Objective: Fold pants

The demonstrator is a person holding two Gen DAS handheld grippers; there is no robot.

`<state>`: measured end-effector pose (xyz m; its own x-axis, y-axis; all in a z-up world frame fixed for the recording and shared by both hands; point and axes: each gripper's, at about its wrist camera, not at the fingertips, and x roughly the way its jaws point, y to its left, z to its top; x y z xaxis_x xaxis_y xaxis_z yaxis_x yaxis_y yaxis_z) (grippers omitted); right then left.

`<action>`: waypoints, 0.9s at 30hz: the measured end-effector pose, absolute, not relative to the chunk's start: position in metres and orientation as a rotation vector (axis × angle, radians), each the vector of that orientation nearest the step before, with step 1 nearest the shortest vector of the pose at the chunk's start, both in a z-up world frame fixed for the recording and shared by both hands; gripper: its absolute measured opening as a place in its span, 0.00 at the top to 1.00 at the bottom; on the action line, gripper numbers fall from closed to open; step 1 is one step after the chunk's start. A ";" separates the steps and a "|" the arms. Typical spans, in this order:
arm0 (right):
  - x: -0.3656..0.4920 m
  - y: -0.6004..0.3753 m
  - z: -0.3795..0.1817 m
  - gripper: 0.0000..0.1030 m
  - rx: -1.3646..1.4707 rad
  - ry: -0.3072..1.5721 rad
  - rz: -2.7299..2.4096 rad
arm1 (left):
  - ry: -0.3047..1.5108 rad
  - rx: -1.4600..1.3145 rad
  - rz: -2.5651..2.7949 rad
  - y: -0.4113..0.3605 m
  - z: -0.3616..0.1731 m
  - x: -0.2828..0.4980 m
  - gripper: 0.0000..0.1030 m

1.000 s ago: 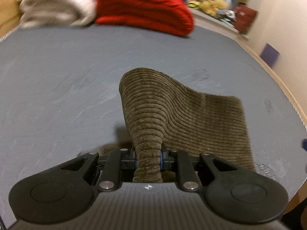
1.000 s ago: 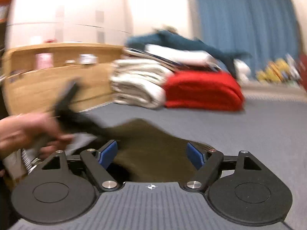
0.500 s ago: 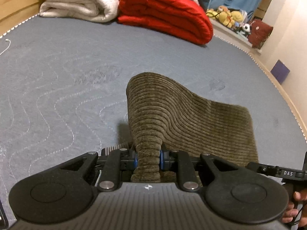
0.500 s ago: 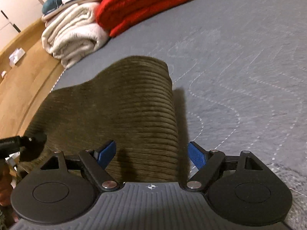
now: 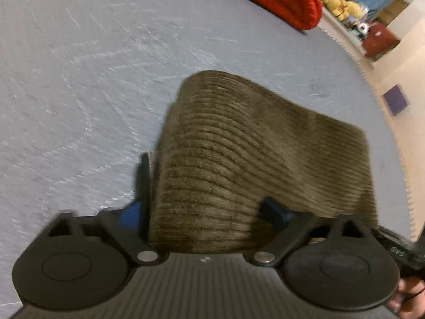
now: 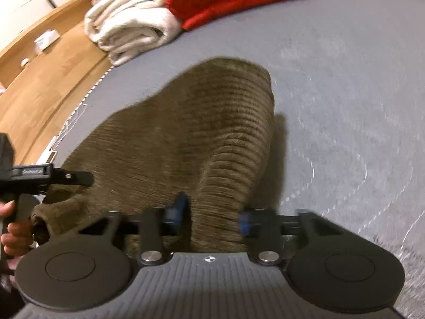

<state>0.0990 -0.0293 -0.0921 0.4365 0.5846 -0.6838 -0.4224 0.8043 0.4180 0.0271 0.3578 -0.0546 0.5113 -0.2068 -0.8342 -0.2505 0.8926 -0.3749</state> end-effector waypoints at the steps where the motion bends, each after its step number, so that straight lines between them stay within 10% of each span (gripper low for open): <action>1: 0.100 -0.031 -0.087 0.80 0.198 0.913 0.639 | 1.041 -0.460 0.023 0.355 -0.052 0.027 0.16; 8: 0.101 -0.063 -0.032 0.83 0.246 0.824 0.699 | 0.953 -0.496 -0.045 0.325 -0.031 0.020 0.56; 24: 0.151 -0.269 0.016 0.82 0.174 0.739 0.323 | 0.869 -0.281 -0.352 0.094 -0.019 0.108 0.60; 27: 0.164 -0.293 -0.026 0.68 0.157 0.805 0.254 | 0.914 -0.195 -0.329 0.077 -0.036 0.116 0.44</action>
